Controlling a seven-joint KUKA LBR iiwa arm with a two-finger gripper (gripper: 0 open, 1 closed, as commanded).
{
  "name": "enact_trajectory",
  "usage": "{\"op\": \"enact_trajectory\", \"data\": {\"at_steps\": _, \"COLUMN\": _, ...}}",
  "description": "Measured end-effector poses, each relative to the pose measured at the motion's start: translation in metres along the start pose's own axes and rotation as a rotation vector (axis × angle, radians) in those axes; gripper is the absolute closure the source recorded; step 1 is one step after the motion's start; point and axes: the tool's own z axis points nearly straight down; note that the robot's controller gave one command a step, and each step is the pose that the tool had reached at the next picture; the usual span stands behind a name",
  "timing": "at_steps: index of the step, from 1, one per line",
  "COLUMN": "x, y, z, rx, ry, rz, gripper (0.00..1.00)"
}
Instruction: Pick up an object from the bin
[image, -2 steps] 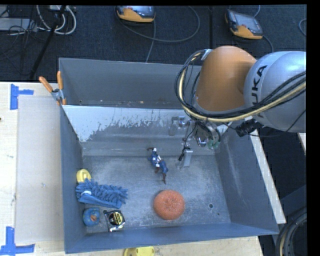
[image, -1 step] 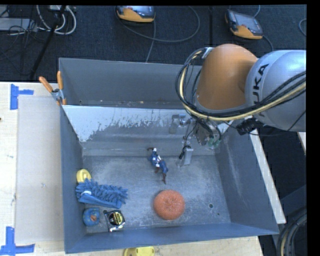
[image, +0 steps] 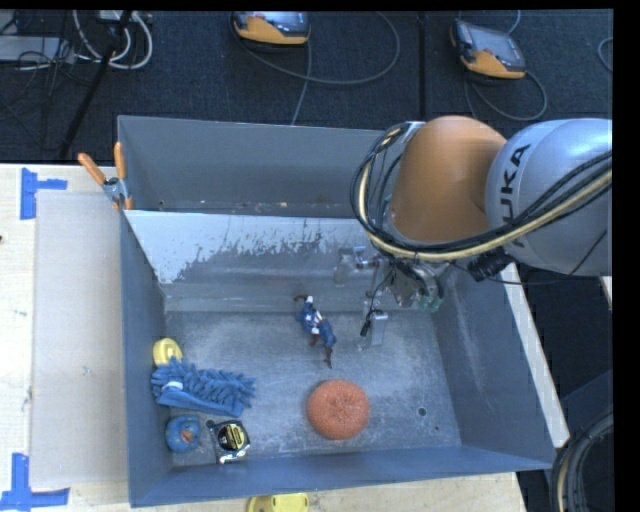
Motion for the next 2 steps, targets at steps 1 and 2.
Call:
{"op": "enact_trajectory", "data": {"at_steps": 1, "x": 0.008, "y": -0.003, "z": 0.017, "rx": 0.000, "ry": 0.003, "rz": -0.049, "gripper": 0.00}}
{"op": "enact_trajectory", "data": {"at_steps": 2, "x": 0.024, "y": 0.005, "z": 0.001, "rx": -0.004, "ry": 0.018, "rz": -0.281, "gripper": 0.00}}
